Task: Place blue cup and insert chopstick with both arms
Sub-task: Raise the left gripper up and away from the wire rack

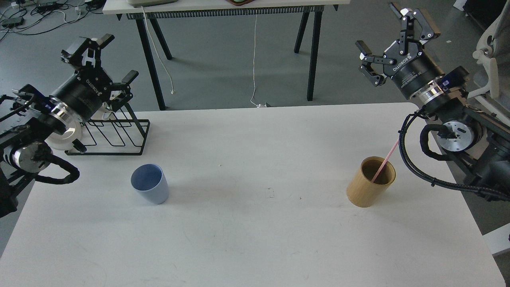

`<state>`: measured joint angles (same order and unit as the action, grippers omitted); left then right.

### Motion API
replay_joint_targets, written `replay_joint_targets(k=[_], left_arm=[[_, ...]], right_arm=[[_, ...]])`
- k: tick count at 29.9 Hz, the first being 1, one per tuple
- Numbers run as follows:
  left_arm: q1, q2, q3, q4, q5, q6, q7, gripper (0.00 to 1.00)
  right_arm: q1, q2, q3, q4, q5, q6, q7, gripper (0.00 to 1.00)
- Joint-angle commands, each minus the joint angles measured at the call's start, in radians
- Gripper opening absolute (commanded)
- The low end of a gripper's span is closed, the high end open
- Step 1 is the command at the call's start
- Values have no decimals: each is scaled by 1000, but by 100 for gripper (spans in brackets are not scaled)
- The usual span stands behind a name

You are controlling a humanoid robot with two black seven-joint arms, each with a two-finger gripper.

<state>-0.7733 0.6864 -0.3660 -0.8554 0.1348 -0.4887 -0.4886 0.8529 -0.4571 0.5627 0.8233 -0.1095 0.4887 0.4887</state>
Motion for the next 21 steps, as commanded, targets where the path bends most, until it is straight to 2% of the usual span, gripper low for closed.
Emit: replay_joint_targets(k=[1,8,14,21], left_arm=[[-1,1,-4,-1,-1,0,0,100],[-14,19,-17,-1,-9,0,0,100],[-8,13,-91,45,-3,0,0,100],[-93,5,-96,39,-3,0,0,100]], right_arm=[[-2,6,0,-1,-1,0,0,99],[0,24,2,-1,-1,0,0,99],[-2,24,8,-1,-1,0,0,99],[-3,23,3,4,-1,0,0,99]])
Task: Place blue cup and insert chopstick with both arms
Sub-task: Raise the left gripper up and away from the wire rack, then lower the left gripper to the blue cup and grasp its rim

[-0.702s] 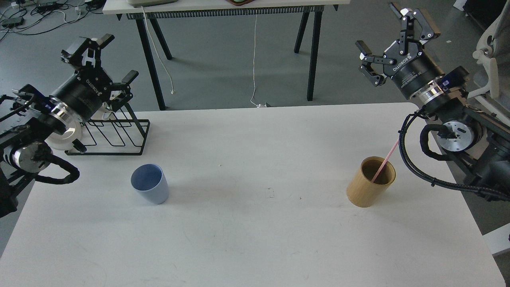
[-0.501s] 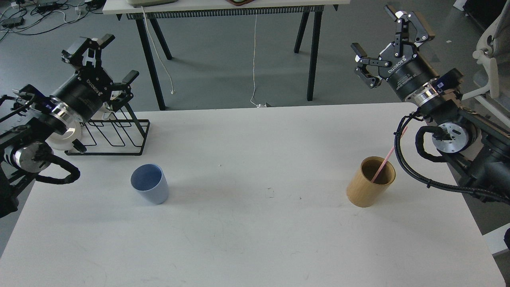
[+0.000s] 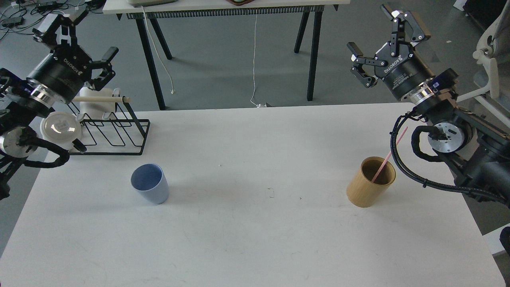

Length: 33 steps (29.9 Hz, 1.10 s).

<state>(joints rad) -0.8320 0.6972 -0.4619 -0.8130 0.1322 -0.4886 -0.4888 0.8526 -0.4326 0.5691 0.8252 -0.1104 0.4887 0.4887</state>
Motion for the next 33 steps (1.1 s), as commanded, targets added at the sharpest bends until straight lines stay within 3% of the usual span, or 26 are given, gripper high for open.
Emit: replay_joint_targets(k=[1,12,24,33], left_arm=[[-48,-5,5,-3,0,0,0,100],[-156,82,43,-44,288,0,0,100],[-492,272,540,-239,433,0,0,100],[-515,393,703,-416,920,0,0,100]], right_arm=[[-4,-6,-3,5,2,0,0,99],[-6,-11,6,5,2,0,0,99],[-7,-69,9,35,2,0,0,99],[-4,-104,46,45,2,0,0,99]])
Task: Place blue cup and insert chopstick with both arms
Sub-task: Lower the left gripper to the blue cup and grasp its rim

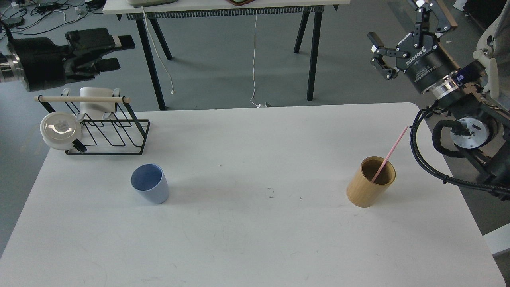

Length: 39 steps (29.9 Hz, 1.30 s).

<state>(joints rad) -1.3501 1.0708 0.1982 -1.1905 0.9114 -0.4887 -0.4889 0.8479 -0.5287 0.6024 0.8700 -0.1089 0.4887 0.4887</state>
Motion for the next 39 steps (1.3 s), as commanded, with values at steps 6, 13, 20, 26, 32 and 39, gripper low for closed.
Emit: replay_joint_targets(k=[6,13,20,26,32,39], left_arm=[[28,26,142,-47,339,0,0,100],[130,11,141,-21,457,0,0,100],[215,-75,133,86,460,0,0,100],[220,-114,132,115,452,0,0,100],[226,-153,130,144,448,0,0,100],[258,-221,130,224,416,0,0,100]], right_arm=[[-12,-20,25,-3,0,0,0,99],[-32,-22,27,-3,0,0,0,99],[-36,-30,27,-2,2,0,0,99],[-46,-36,27,-2,2,0,0,99],[-52,-37,28,-2,3,0,0,99],[-53,-45,28,0,3,0,0,99]])
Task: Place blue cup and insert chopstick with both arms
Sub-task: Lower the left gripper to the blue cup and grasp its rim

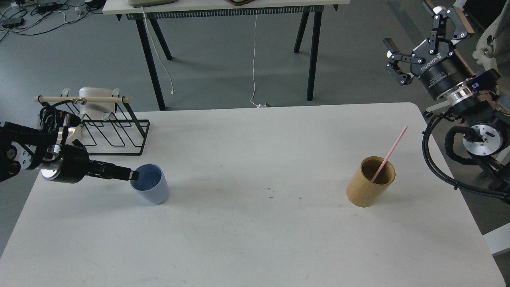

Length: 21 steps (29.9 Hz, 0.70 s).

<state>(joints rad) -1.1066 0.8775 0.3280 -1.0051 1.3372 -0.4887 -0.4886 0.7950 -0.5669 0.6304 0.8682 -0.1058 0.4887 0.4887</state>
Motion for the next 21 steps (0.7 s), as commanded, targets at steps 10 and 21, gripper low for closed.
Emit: replay_joint_targets(k=[10,21], left_arm=[[25,-63,-3,83,-65,32,0,96],[48,-63,-3,83,-64,35,0,77]], right_arm=[[-6,-19,2,2,2,0,0,99],[-22,-24,11,3,2,0,0,99]])
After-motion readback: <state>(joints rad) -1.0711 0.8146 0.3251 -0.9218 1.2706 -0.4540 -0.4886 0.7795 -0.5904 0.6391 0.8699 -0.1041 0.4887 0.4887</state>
